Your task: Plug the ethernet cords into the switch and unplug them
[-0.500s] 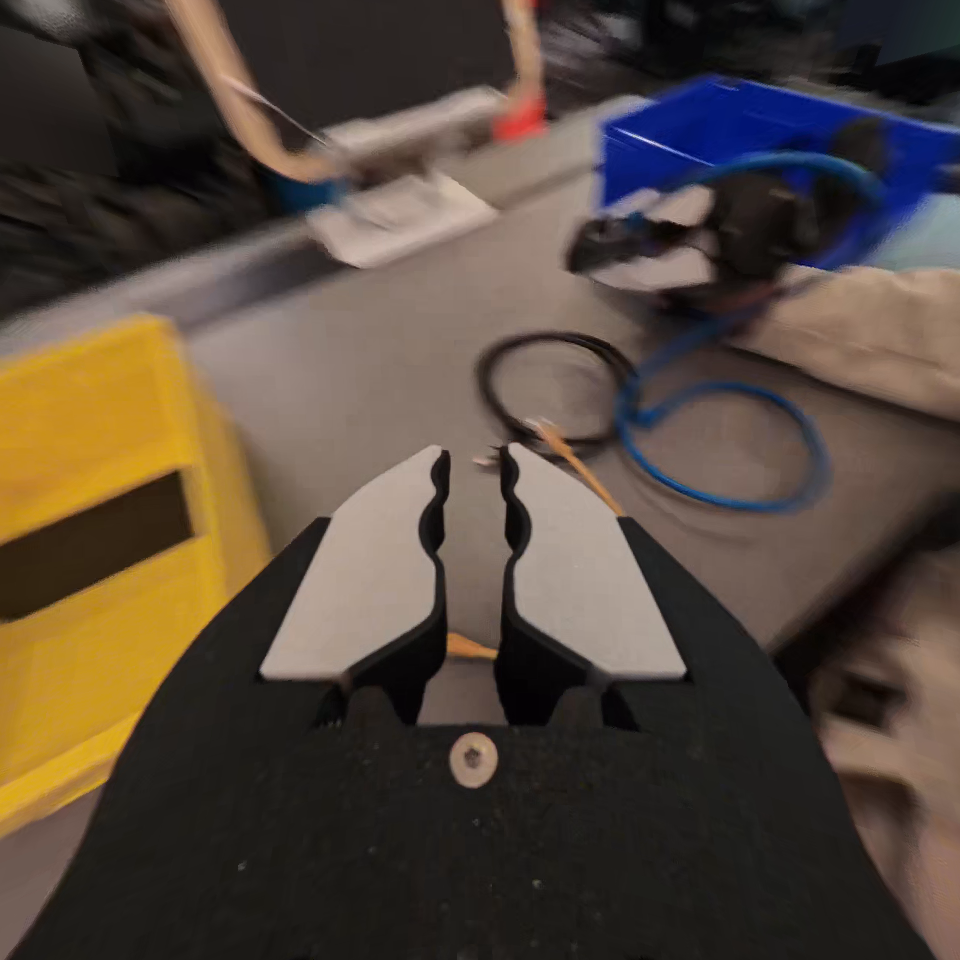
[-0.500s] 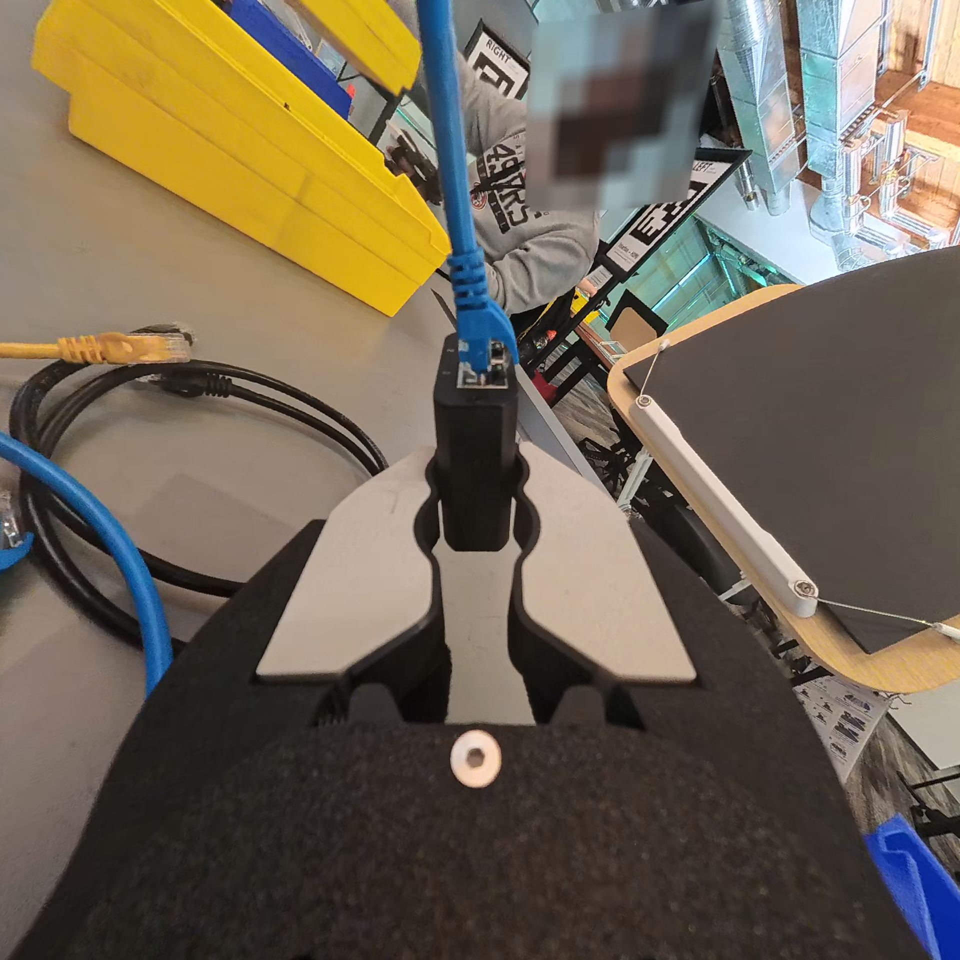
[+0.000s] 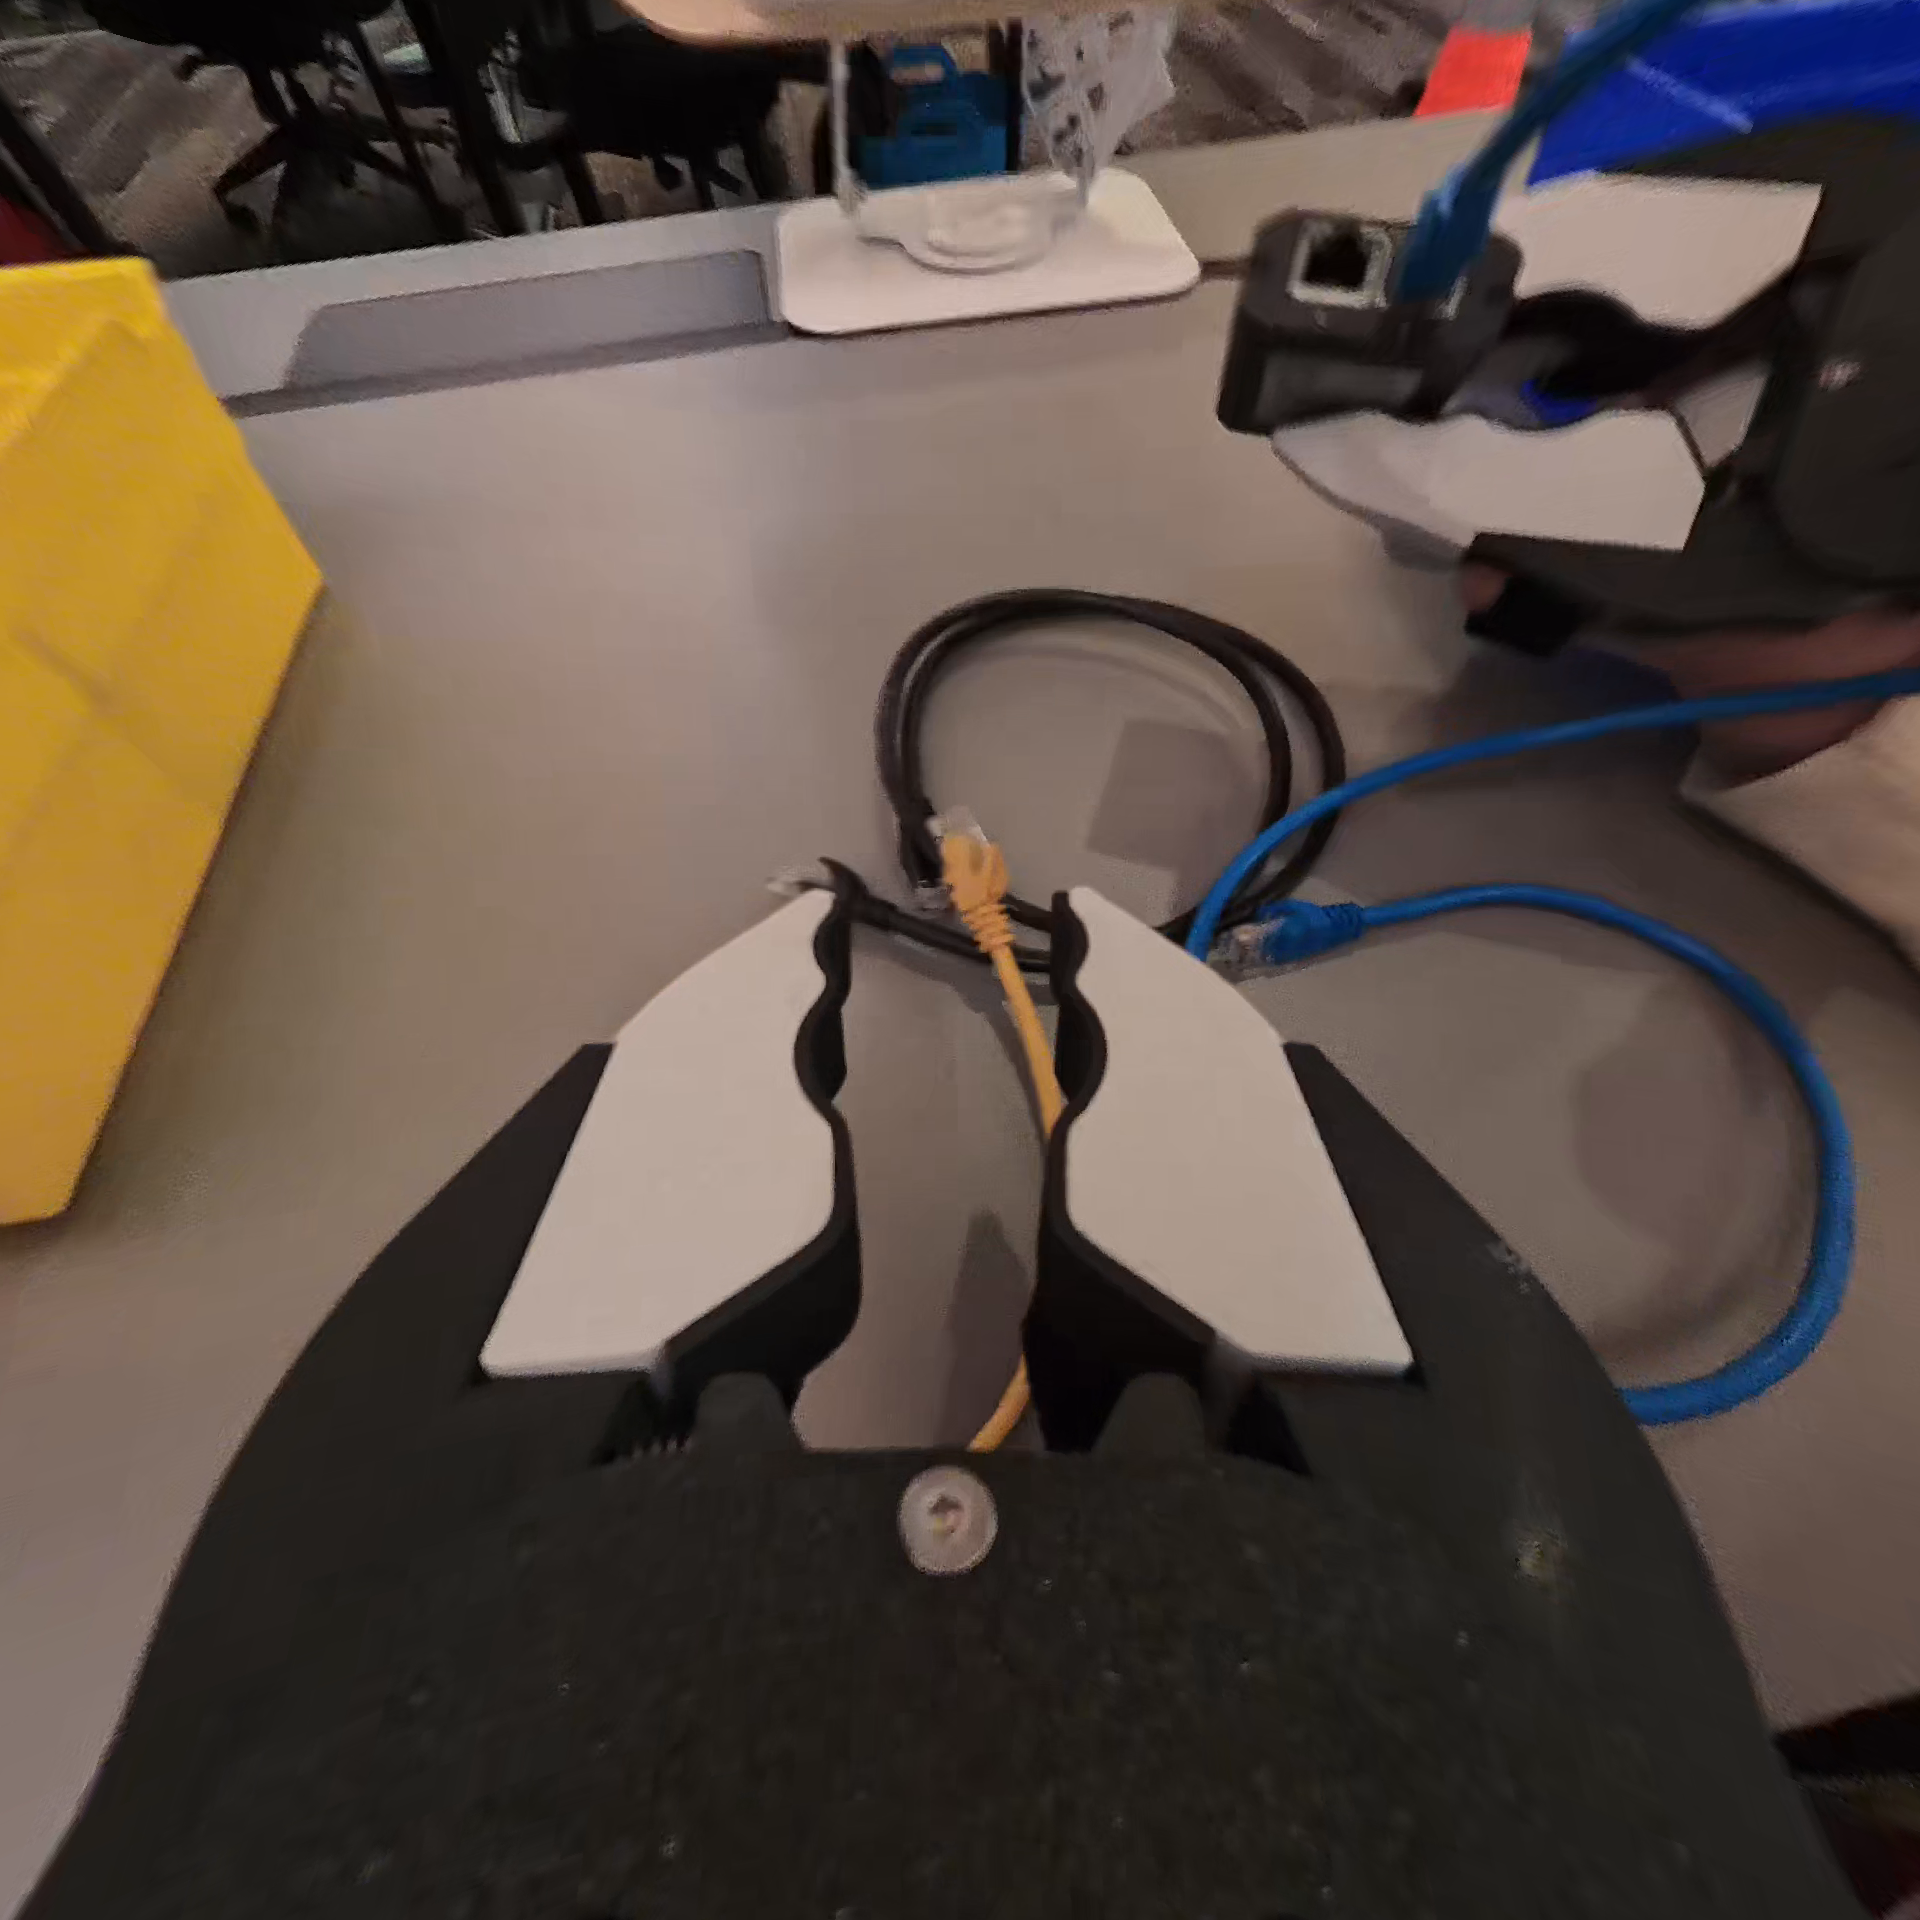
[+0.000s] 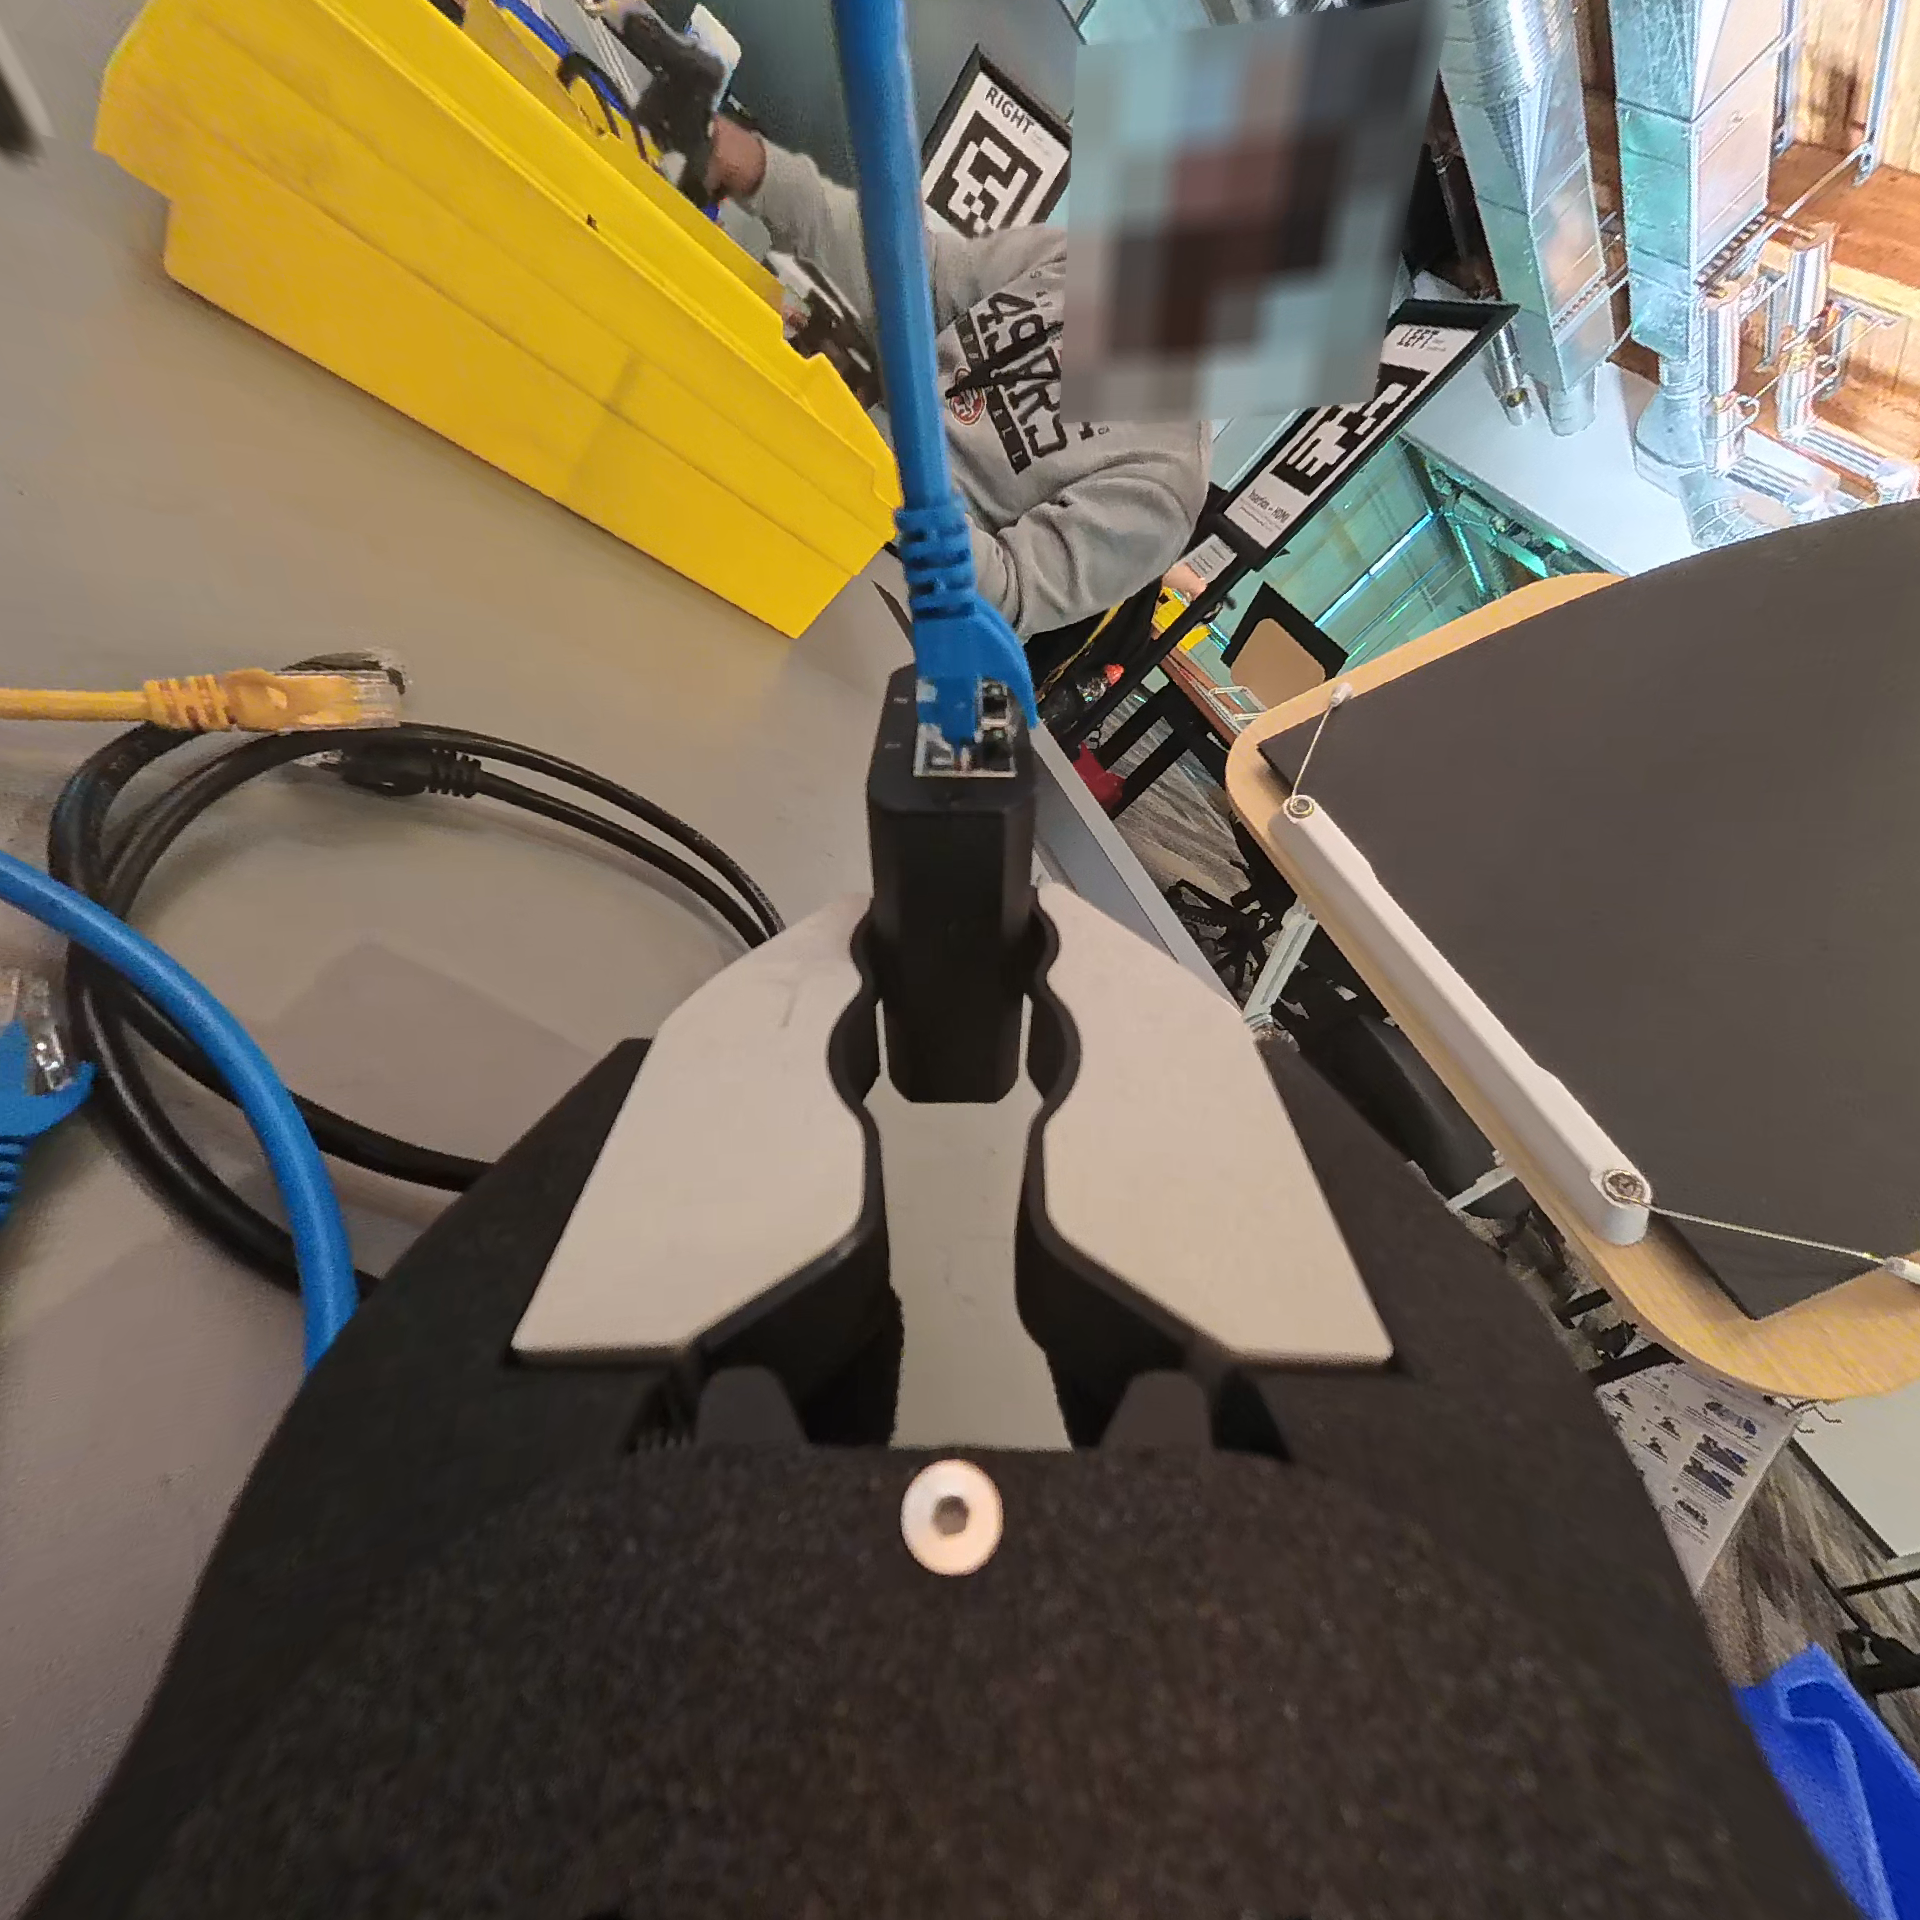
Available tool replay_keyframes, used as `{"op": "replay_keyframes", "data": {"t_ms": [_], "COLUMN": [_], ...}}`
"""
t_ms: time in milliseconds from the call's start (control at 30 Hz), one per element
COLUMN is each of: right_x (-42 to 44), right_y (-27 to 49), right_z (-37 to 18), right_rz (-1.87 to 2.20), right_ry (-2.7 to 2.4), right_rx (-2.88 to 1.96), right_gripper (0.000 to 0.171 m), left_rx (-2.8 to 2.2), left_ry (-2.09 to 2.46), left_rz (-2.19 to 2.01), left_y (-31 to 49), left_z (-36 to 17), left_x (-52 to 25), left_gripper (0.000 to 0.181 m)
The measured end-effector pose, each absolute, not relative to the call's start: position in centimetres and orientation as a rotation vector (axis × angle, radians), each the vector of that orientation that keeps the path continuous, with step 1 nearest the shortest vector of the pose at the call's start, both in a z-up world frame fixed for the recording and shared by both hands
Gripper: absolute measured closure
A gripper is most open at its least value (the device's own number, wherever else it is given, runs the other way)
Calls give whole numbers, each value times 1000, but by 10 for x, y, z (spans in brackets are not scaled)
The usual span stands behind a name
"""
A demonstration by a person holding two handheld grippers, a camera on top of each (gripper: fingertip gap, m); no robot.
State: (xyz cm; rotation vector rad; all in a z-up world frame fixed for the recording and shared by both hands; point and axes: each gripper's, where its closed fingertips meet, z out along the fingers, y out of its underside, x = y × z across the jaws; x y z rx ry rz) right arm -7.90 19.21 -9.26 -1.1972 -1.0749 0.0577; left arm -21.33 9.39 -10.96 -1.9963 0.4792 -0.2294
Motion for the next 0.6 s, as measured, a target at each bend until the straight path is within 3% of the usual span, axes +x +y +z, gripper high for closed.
{"op": "replay_keyframes", "data": {"t_ms": [267,600], "right_x": [-79,-79], "right_y": [192,192], "right_z": [-92,-93], "right_rz": [66,81], "right_ry": [-1072,-1070], "right_rx": [-1200,-1205], "right_gripper": [147,147], "left_rx": [-2243,-2289], "left_ry": [469,470], "left_rz": [-127,-86], "left_y": [113,108], "left_z": [-178,-189], "left_x": [-185,-197], "left_gripper": [139,146]}}
